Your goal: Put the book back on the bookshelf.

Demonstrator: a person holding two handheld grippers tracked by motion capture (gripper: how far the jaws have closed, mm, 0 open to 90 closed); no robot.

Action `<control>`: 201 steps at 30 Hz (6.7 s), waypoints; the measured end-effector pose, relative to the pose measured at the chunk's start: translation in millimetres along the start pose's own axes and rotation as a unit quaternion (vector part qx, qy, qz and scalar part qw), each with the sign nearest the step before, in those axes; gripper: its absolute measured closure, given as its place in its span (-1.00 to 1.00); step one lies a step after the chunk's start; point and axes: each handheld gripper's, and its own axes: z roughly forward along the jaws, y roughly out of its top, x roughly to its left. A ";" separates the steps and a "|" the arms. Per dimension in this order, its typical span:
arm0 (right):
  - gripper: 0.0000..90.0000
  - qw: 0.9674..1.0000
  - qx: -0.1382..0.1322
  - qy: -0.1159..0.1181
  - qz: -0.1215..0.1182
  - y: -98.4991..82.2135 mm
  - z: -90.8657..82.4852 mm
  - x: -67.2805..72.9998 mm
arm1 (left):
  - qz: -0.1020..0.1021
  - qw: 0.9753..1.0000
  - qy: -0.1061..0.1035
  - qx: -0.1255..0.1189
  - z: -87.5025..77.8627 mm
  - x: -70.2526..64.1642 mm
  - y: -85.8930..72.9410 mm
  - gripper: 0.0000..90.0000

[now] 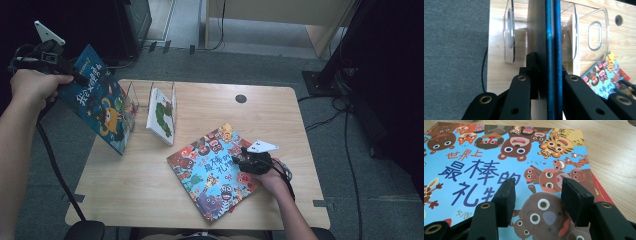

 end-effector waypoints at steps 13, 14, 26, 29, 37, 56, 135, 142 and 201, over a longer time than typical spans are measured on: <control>0.01 1.000 0.000 0.001 0.002 -0.1 -0.1 -0.1 | -0.026 0.999 -0.022 -0.005 3.0 28.4 -7.3 0.84; 0.01 1.000 0.000 0.001 0.002 -0.1 -0.1 -0.2 | -0.028 0.999 -0.022 -0.004 3.2 30.6 -7.8 0.84; 0.01 1.000 0.000 0.003 0.004 -0.1 -0.3 -0.4 | -0.042 0.998 -0.041 -0.008 5.1 50.1 -12.7 0.83; 0.01 1.000 0.001 0.003 0.003 -0.1 -0.3 -0.4 | -0.042 0.998 -0.045 -0.006 5.1 52.1 -13.1 0.83; 0.01 1.000 0.001 0.004 0.004 -0.1 -0.3 -0.3 | -0.045 0.998 -0.051 -0.006 5.1 53.1 -12.8 0.75; -0.03 1.000 -0.002 0.009 0.005 -0.7 -0.4 -1.3 | -0.040 0.996 -0.073 -0.028 -13.5 60.1 -16.3 0.41; 0.04 0.999 0.040 0.022 0.024 18.8 3.1 -15.7 | 0.118 0.977 -0.164 -0.062 39.1 -53.0 -137.6 0.07; 0.04 0.999 0.042 0.022 0.023 18.7 2.9 -15.3 | 0.127 0.977 -0.163 -0.059 55.3 -59.3 -144.2 0.05; 0.37 0.999 0.033 0.003 0.036 6.3 -14.5 -23.8 | 0.219 0.963 -0.152 -0.028 212.5 -89.0 -201.5 0.29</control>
